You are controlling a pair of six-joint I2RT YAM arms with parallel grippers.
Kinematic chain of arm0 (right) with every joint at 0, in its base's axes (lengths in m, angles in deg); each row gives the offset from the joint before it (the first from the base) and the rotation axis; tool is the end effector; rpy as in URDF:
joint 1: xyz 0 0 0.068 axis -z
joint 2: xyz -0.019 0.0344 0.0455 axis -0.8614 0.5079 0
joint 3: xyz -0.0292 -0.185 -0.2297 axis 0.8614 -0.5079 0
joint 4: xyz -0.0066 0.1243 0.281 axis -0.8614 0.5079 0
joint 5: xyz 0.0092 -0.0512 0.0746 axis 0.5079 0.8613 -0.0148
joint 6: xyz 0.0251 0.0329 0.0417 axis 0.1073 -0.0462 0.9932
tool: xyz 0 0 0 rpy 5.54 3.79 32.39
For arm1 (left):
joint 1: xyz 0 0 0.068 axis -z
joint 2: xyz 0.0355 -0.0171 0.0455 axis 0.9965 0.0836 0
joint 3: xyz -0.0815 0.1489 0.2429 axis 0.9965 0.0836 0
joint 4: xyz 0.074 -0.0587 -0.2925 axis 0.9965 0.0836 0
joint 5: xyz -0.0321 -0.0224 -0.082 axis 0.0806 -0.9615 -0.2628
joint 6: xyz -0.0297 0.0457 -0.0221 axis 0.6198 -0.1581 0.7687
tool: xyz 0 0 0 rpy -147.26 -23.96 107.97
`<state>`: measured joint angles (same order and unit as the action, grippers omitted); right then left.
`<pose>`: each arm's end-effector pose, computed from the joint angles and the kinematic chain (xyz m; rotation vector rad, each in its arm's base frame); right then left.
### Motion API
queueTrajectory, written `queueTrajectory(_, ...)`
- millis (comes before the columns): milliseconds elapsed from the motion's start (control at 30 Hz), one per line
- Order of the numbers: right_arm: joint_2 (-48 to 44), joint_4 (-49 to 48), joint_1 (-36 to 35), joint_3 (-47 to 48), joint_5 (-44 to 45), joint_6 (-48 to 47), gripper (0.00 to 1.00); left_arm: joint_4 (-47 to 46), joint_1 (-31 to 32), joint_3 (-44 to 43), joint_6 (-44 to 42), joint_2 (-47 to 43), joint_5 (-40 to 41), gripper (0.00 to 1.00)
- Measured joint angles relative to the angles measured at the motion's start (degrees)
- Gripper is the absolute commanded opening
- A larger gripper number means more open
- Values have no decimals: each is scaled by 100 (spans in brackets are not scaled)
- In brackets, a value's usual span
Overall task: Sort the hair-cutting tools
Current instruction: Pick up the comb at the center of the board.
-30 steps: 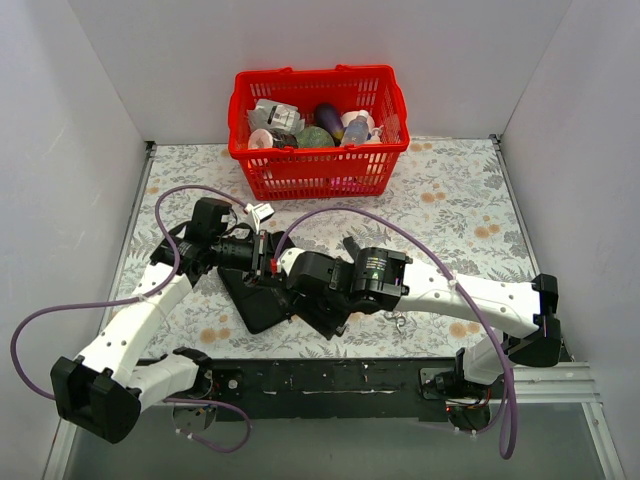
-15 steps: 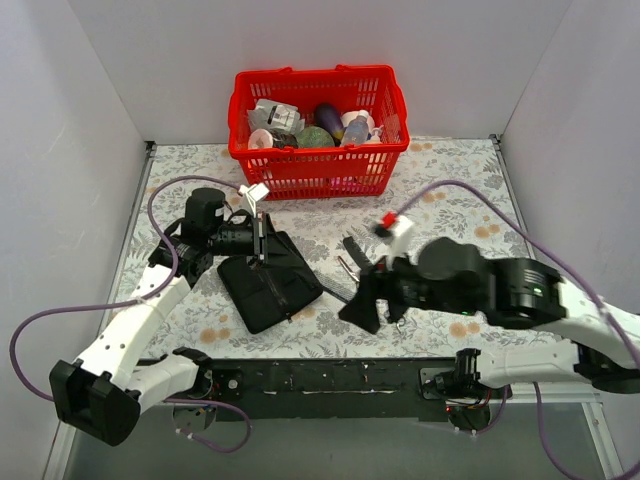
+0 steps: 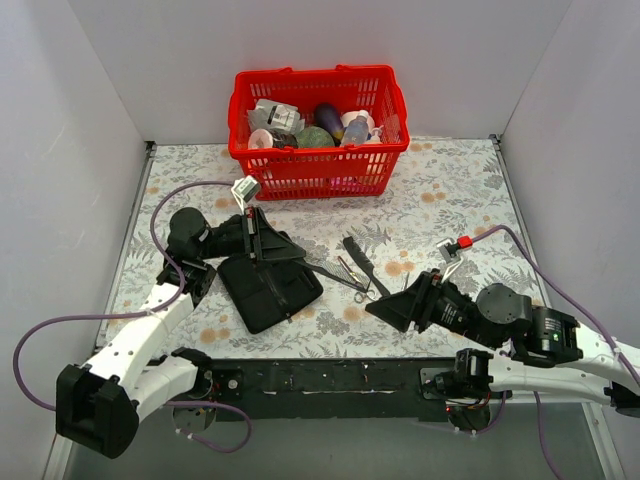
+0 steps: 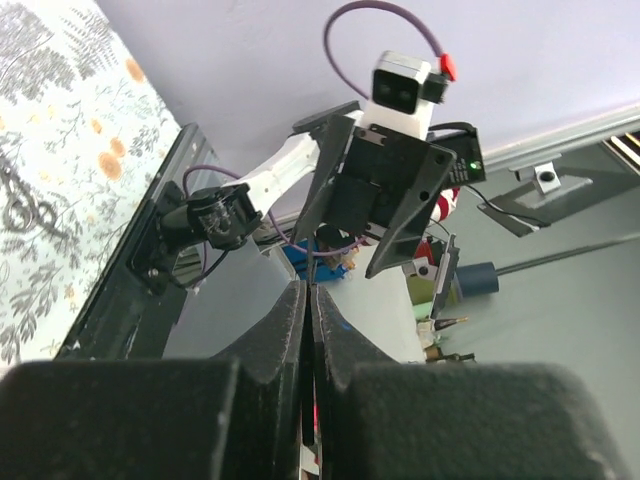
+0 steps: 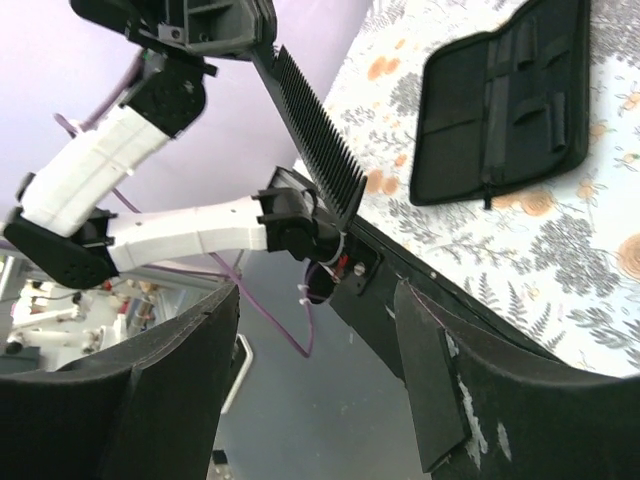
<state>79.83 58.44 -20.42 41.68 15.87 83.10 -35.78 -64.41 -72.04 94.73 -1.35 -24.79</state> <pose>0.0390 0.1258 0.3867 -0.0696 1.9097 1.3899 0.2220 -0.1244 0.3375 0.4309 -2.0638 2.1704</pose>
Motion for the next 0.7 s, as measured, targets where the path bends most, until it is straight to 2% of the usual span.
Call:
queueTrajectory(233,79,-1056,0,-125,144,-46,61,-1287,-2,66,374,-122,-46,0)
queueTrajectory(367,162,-1488,0,-136,186,-129,55,-1528,-2,66,437,-264,-79,0)
queueTrajectory(533,376,-1836,0,-140,188,-234,53,-1718,-2,70,461,-369,-105,0)
queueTrajectory(700,649,-2009,0,-140,153,-345,42,-1902,-2,138,463,-374,-109,0)
